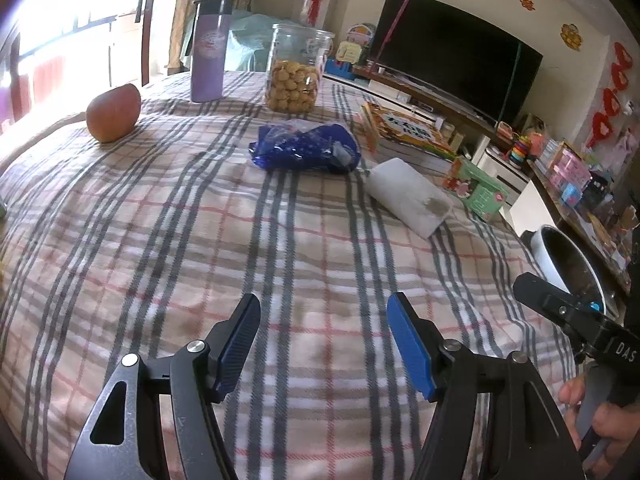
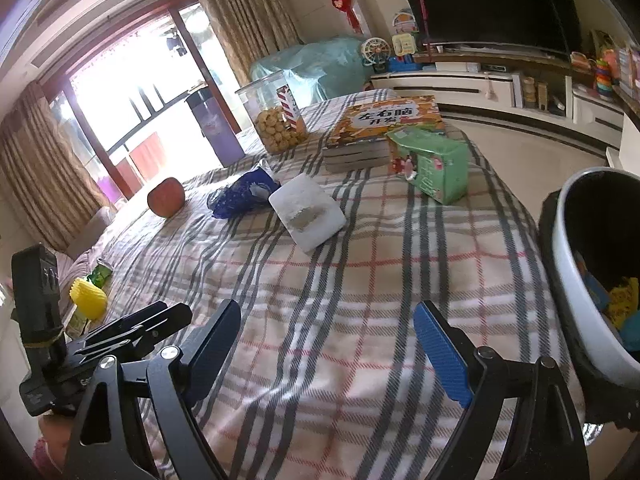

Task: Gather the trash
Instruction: 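Move both open tools back toward the blue bag and white foam tray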

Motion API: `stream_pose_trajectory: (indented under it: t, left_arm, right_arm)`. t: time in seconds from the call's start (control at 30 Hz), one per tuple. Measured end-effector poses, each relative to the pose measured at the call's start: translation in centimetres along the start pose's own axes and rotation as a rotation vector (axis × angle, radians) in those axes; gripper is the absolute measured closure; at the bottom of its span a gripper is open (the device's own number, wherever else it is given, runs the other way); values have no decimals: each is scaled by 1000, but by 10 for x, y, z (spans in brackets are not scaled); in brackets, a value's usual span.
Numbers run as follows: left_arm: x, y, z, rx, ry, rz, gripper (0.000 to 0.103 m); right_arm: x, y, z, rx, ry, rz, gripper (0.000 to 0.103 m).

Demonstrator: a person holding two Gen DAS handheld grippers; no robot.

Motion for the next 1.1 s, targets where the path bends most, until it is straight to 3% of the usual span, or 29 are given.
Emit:
stream_pose_trajectory:
  t: [0.33, 0.67, 1.1]
  left_arm:
    - [-15, 12, 12, 1, 14, 12, 37]
    - [-27, 32, 21, -34, 40, -12, 30]
    - [-66, 70, 38, -35, 42, 6, 27]
  right_arm:
    - [-22, 10, 4, 16, 9, 16, 13]
    - [-40, 19, 9, 52, 15, 42, 13]
    - [-68, 36, 14, 68, 27, 64, 13]
Point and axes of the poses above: each gripper's, at about its wrist camera, not at the fingertips, and x roughly against the way its jaws point, z to its left, y to its top, the point moved 10 cm from there along -x, roughly the way its jaws point, and after that the axes turned 2 degrees about x, right-handed, at the moved point
